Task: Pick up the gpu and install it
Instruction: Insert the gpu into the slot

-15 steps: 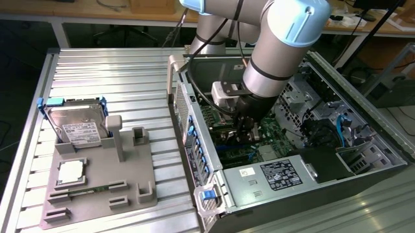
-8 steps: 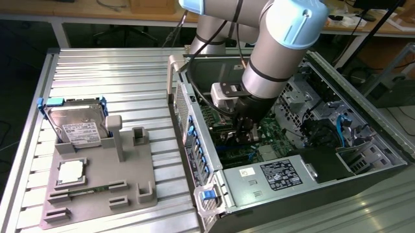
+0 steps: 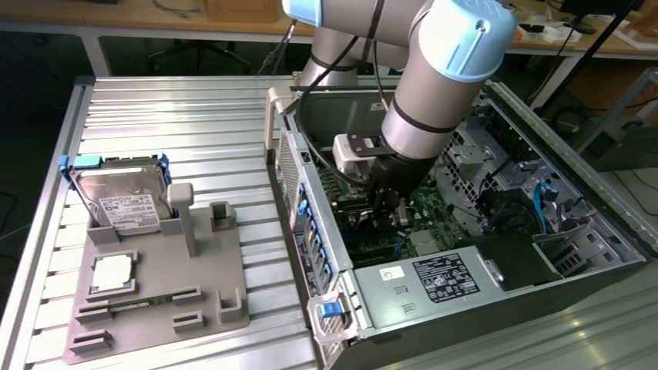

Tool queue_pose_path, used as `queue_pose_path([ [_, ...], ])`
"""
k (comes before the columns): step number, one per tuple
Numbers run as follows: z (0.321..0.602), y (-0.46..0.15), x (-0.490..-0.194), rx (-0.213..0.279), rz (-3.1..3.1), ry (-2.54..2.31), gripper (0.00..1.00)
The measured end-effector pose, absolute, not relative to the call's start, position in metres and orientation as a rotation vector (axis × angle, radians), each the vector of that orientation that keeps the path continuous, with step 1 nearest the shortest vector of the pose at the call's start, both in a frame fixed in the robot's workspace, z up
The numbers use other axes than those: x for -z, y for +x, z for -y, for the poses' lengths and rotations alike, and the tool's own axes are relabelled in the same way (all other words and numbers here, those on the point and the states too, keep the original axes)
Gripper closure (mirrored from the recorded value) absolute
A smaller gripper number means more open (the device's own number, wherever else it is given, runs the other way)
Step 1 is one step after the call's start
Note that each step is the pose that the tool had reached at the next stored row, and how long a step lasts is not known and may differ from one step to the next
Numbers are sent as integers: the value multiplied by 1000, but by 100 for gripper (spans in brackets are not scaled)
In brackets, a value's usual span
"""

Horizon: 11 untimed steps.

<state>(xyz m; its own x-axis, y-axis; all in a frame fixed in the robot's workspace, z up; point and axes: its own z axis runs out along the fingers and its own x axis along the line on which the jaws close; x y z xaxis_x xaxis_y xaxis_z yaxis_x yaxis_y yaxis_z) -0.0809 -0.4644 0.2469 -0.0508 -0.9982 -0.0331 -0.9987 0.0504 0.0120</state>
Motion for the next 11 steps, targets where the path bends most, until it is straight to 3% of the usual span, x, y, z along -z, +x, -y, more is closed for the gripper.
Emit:
queue_pose_path([
  [11,464,-84,-247,-52,-2264,-2152,73],
])
